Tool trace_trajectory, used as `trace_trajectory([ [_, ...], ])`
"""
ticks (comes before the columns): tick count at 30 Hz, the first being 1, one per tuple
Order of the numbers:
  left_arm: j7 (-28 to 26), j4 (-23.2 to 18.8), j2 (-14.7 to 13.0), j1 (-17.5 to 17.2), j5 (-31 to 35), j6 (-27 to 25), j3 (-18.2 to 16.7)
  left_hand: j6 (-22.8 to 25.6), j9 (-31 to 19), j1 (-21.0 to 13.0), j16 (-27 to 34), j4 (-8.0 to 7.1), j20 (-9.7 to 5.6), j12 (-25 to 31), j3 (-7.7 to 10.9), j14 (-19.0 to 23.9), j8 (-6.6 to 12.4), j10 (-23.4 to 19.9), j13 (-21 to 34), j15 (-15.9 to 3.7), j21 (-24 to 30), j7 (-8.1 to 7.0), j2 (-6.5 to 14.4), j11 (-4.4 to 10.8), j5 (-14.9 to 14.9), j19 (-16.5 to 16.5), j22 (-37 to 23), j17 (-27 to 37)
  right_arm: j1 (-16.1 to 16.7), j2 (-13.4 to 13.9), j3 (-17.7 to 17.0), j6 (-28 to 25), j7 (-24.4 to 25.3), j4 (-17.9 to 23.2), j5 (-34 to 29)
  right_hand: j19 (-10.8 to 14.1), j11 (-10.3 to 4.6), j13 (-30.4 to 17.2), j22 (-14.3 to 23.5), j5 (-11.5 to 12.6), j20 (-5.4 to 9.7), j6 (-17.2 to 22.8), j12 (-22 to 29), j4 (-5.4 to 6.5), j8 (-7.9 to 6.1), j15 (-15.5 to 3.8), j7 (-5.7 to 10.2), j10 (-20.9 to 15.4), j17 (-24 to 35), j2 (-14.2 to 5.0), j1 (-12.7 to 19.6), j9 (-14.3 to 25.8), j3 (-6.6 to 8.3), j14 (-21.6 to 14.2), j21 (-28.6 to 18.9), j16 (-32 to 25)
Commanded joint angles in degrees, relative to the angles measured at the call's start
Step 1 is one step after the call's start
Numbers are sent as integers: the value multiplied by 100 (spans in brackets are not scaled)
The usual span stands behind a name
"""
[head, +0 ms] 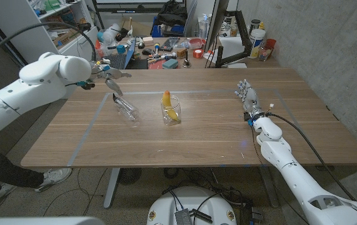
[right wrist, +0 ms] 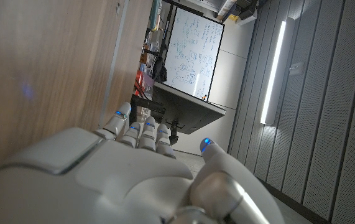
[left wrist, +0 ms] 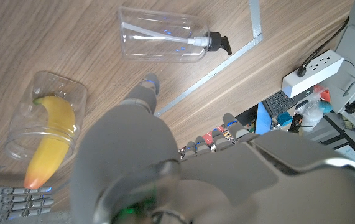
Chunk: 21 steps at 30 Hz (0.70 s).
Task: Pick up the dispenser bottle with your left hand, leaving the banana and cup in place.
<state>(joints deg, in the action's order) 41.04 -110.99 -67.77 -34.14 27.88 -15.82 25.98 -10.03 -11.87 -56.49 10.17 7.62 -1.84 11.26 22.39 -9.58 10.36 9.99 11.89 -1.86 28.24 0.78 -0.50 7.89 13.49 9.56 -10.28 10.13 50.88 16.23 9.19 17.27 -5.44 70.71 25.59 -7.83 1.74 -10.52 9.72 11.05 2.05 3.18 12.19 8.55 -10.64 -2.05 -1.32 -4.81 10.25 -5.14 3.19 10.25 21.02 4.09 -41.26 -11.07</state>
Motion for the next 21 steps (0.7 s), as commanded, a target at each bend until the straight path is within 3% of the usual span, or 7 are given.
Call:
trace_trajectory([
  [1, -41, -60, -161, 368, 355, -136, 524, -2726, -21, 6, 21, -31, -576, 58, -14, -1349, 36, 1573, 31, -116, -20, 34, 69, -68, -33, 749, -12, 16, -54, -24, 9, 34, -6, -83, -17, 44, 34, -10, 29, 50, 615, 41, 16, 5, -35, -83, -17, -43, 15, -414, -40, 32, -28, 9, 9, -23],
  [9, -375, -119, -220, 346, 397, -163, 658, -2816, -29, 72, 26, -76, -573, 70, -98, -1397, 27, 1628, 37, -108, -66, 51, 52, -76, -77, 782, -16, 19, 11, 10, -24, 21, 18, -14, -8, 49, 34, -10, 29, 53, 610, 46, 12, 3, -35, -73, -20, -38, 14, -415, -39, 32, -34, 9, 23, -21],
  [21, -265, -89, -135, 532, 422, -184, 938, -2840, -38, 141, 32, -104, -549, 92, -220, -1455, 47, 1681, 45, -61, -130, 90, -20, -118, -88, 828, -21, 21, 61, 39, -56, 29, 16, 23, 9, 57, 30, -10, 30, 56, 610, 50, 11, 0, -35, -78, -17, -39, 13, -415, -38, 32, -42, 8, 41, -19],
])
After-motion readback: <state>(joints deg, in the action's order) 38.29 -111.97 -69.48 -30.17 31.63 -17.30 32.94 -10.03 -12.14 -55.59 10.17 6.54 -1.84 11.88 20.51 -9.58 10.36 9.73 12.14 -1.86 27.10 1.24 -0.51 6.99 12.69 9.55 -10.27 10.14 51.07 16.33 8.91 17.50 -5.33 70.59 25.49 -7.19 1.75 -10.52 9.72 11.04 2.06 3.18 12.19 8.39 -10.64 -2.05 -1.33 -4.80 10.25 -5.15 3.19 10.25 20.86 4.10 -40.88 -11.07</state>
